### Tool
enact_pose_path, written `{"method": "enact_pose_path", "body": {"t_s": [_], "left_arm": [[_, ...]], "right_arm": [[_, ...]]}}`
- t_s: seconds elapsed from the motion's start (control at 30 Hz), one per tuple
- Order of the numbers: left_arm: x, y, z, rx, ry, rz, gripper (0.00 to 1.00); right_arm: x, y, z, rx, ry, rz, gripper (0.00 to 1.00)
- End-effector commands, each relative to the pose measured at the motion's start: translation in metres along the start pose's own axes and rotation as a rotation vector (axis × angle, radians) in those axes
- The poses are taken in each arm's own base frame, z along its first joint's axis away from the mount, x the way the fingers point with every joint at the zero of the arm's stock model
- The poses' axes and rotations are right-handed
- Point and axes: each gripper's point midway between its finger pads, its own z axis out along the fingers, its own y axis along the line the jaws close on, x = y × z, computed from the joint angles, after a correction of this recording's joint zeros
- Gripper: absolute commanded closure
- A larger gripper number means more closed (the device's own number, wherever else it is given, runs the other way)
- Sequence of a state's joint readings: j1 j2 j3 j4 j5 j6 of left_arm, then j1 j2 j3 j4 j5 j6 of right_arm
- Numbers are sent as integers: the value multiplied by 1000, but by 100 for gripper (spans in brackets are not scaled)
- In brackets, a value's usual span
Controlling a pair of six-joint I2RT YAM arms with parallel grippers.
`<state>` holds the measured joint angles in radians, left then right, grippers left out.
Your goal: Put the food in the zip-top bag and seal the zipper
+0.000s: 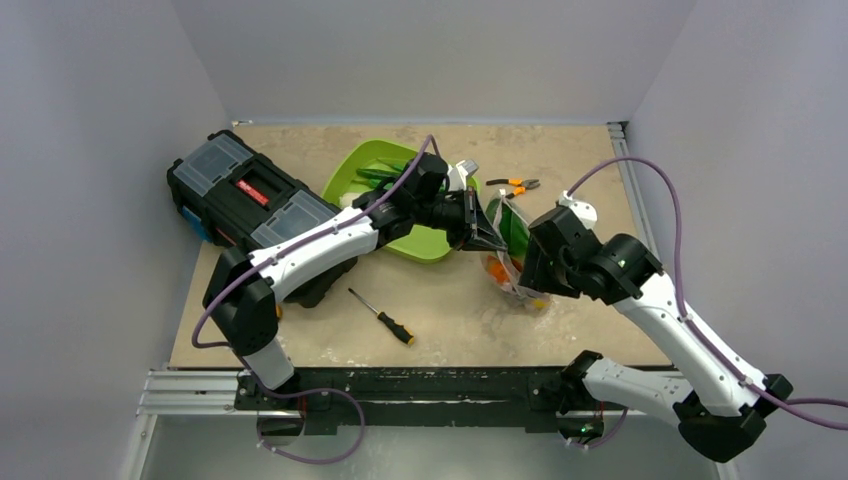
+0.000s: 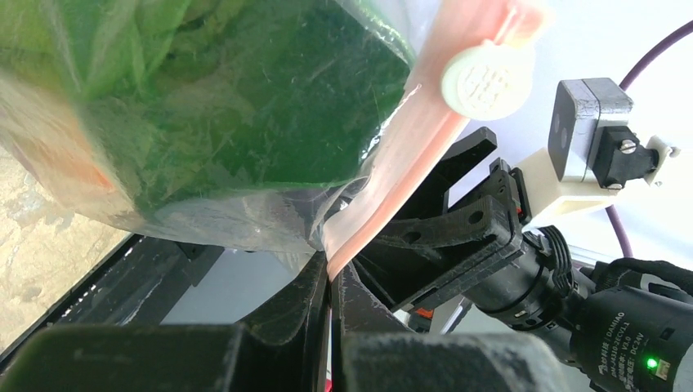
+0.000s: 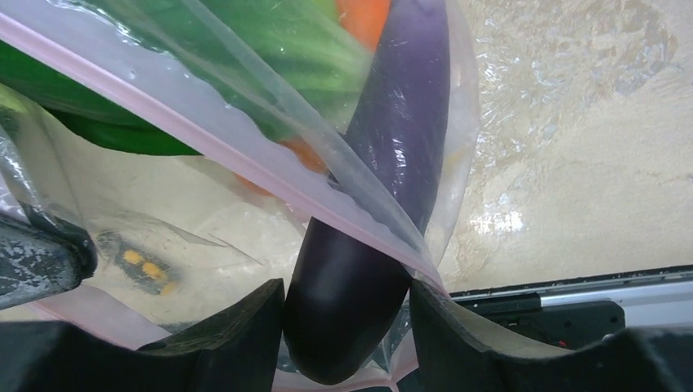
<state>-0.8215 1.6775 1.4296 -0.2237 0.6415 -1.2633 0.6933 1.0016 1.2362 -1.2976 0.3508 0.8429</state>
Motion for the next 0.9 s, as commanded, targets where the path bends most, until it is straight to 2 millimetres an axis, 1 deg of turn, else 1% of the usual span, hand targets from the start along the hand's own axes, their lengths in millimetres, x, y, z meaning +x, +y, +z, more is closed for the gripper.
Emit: {"method": "enact_pose_path", "body": {"t_s": [0.0, 0.07, 0.2, 0.23, 0.3, 0.4, 0.5, 0.53, 0.6, 0.7, 0.87], "left_arm": [[-5, -14, -1, 59, -19, 48, 100], [-4, -15, -2, 60, -17, 48, 100], [-1, -16, -4, 60, -12, 49, 100], [-1, -16, -4, 61, -11, 51, 100], [-1, -16, -4, 61, -11, 52, 100], [0, -16, -5, 59, -7, 59, 100], [2, -13, -7, 40, -3, 71, 100], [2, -13, -7, 33, -2, 76, 100], [3, -13, -11, 20, -5, 101, 100], [2, -13, -15, -4, -12, 134, 100], [-3, -9, -21, -56, -24, 183, 100]], "right_arm": [[-5, -14, 7, 76, -56, 41, 50], [-12, -15, 9, 92, -85, 42, 56], [-19, -14, 8, 114, -94, 14, 56], [-21, -15, 7, 117, -99, 6, 59], [-28, -14, 3, 115, -120, -17, 72], [-33, -11, -3, 94, -126, -45, 81], [-38, 1, -18, 20, -116, -73, 95], [-41, 7, -24, -18, -113, -88, 98], [-41, 22, -35, -96, -83, -90, 100], [-44, 38, -50, -179, -62, -112, 100], [-56, 54, -77, -278, -73, -119, 100]]}}
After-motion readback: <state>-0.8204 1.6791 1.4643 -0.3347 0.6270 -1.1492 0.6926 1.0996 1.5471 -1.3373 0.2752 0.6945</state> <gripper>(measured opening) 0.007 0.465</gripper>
